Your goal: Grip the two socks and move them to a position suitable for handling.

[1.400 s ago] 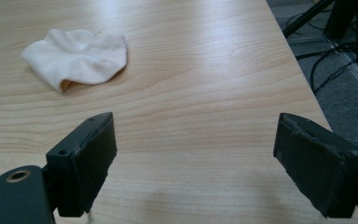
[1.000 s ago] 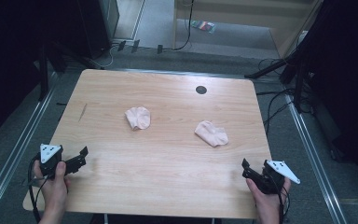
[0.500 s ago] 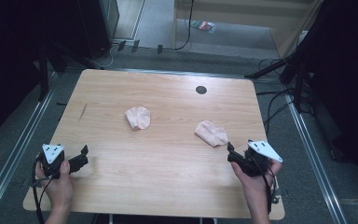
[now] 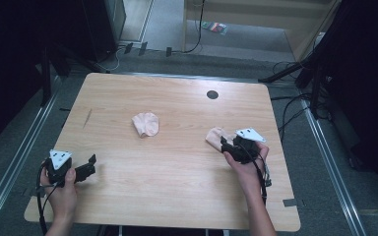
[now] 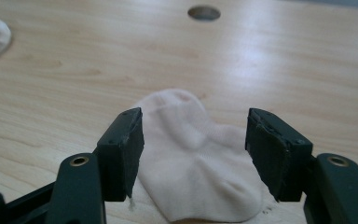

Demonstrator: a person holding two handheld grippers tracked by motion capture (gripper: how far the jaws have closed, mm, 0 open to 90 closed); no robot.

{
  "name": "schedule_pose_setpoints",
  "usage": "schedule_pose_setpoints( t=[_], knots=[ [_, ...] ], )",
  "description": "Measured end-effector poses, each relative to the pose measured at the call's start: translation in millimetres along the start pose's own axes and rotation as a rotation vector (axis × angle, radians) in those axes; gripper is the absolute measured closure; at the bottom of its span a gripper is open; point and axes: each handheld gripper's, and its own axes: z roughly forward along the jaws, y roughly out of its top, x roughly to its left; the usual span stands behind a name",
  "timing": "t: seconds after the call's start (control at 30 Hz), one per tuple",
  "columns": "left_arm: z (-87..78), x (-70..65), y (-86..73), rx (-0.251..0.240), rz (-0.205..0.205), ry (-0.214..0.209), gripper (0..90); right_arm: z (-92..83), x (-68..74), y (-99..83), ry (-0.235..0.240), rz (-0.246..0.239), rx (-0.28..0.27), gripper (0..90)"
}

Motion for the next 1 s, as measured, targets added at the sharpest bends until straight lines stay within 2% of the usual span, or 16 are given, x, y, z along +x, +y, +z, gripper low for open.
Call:
schedule_pose_setpoints(
  t=[0.13,0.27,0.37,0.43,0.47,0.5,0.57,0.6,0.67,0.77,0.8,0.83,0.93,1.0],
  knots=[
    [0.0,0.0,0.1,0.001,-0.006,0.010,7.7,18.8,-0.6,-7.5,0.036,0.030,0.071,34.3],
    [1.5,0.3,0.5,0.009,-0.008,0.001,7.7,29.6,0.1,-14.1,0.023,0.042,0.094,31.3],
    [1.8,0.3,0.6,0.010,-0.007,-0.004,7.7,32.6,-1.8,-16.1,0.022,0.073,0.100,37.3],
    [1.7,0.4,0.7,0.012,-0.005,-0.004,7.7,33.0,-2.0,-16.4,0.026,0.075,0.104,39.6],
    [1.7,0.3,0.6,0.010,-0.002,-0.005,7.7,33.4,-2.0,-17.1,0.024,0.071,0.110,43.4],
    [2.2,-0.3,0.8,0.019,0.004,-0.016,7.7,36.3,-1.4,-20.4,0.016,0.060,0.145,56.4],
    [2.8,-1.3,1.0,0.026,0.023,-0.028,7.7,35.8,-3.0,-23.5,0.021,0.049,0.119,68.0],
    [2.5,-2.1,1.0,0.027,0.026,-0.033,7.8,35.1,-5.1,-24.8,0.023,0.076,0.110,76.9],
    [1.6,-3.5,1.1,0.027,0.041,-0.034,7.8,33.7,-7.6,-25.4,0.027,0.091,0.113,84.6],
    [0.1,-5.1,1.8,0.013,0.040,-0.022,7.9,30.4,-7.2,-25.7,0.018,0.087,0.103,86.2],
    [-3.3,-5.7,5.0,-0.011,0.006,-0.048,8.0,22.3,-5.4,-22.4,0.029,0.102,0.069,86.6],
    [-4.0,-6.9,5.6,-0.019,0.004,-0.052,7.9,18.6,-4.6,-20.1,0.039,0.104,0.055,86.7],
    [-5.8,-15.3,6.4,-0.017,0.038,-0.066,8.0,2.3,3.8,-10.3,0.062,0.092,0.015,86.7],
    [-7.2,-21.4,6.8,-0.003,0.039,-0.096,7.9,-10.1,11.9,-4.9,0.068,0.082,-0.006,86.7]
  ],
)
